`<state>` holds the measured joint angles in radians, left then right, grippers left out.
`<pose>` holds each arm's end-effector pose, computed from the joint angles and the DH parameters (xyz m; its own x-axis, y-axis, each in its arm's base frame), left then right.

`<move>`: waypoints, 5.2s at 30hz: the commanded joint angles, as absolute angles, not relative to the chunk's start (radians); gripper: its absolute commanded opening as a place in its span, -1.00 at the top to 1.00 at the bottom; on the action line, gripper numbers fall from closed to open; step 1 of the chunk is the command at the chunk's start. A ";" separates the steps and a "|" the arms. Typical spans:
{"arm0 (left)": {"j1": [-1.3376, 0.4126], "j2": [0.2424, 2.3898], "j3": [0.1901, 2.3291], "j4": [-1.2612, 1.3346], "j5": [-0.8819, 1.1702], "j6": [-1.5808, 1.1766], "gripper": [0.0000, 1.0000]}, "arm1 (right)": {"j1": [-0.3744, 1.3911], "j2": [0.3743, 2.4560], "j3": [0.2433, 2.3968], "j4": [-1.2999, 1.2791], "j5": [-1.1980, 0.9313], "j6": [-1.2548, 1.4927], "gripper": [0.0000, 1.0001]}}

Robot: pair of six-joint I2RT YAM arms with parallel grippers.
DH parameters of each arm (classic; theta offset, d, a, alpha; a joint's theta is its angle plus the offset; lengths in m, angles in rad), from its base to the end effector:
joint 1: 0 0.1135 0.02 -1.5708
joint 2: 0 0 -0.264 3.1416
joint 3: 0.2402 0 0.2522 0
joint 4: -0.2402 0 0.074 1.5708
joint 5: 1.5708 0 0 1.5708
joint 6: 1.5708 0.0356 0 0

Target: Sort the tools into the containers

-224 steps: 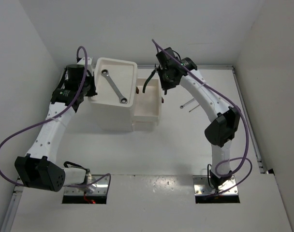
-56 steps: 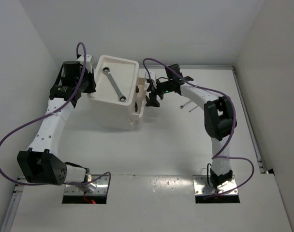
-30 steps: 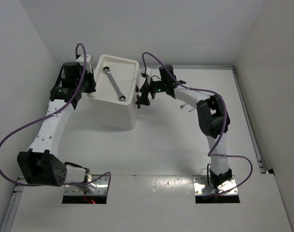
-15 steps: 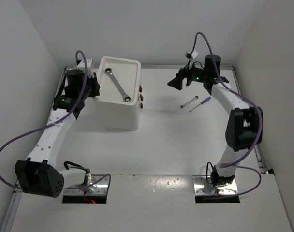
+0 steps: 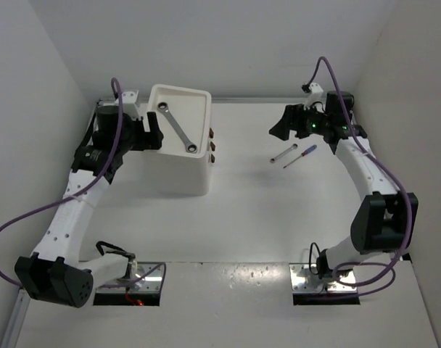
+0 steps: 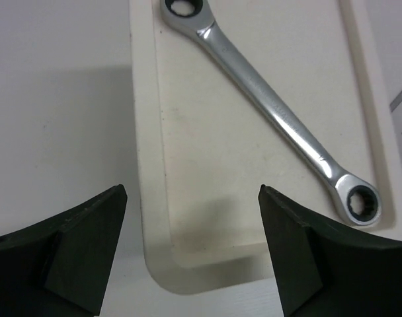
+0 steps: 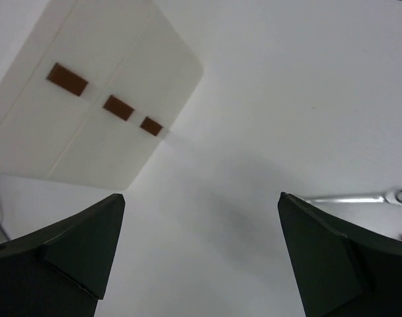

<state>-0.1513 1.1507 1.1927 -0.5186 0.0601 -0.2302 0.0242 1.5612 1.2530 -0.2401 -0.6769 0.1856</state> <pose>0.2487 -0.0401 0.3745 -0.4879 -0.1560 -0.8588 0.0944 0.9687 -0.2296 0.3553 0.0309 0.3073 -0.6142 0.1290 -0.7785 -0.4476 0.7555 0.4784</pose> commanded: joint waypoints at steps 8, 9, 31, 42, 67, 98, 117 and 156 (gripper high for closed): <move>-0.149 1.175 1.336 -0.554 0.044 -0.196 -0.62 | -0.035 1.522 1.373 -0.500 -0.648 0.100 -0.94; -0.149 1.186 1.336 -0.554 0.044 -0.196 -0.58 | -0.035 1.549 1.391 -0.537 -0.711 0.081 -0.94; -0.149 1.307 1.345 -0.572 -0.009 -0.198 -0.28 | 0.084 1.900 1.697 -0.569 -0.836 0.342 -0.72; -0.149 1.318 1.324 -0.581 0.003 -0.198 0.96 | 0.210 2.051 1.539 0.343 -1.134 1.148 -0.42; -0.130 1.327 1.315 -0.581 0.029 -0.219 1.00 | 0.318 2.284 1.419 1.161 -1.060 1.876 -0.03; -0.130 1.327 1.287 -0.572 0.029 -0.219 1.00 | 0.357 2.292 1.450 1.195 -1.032 1.887 0.73; -0.121 1.299 1.259 -0.563 0.008 -0.238 1.00 | 0.153 2.195 1.244 1.245 -1.135 1.865 1.00; -0.121 1.218 1.639 -0.601 -0.210 -0.173 -1.00 | -0.163 1.874 1.589 -0.790 -0.267 0.092 -0.37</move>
<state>-0.1188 1.2690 1.6875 -0.5934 -0.1146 -0.1444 -0.1581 1.8282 1.5726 -0.6163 -0.5110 0.2501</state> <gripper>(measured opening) 0.997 0.692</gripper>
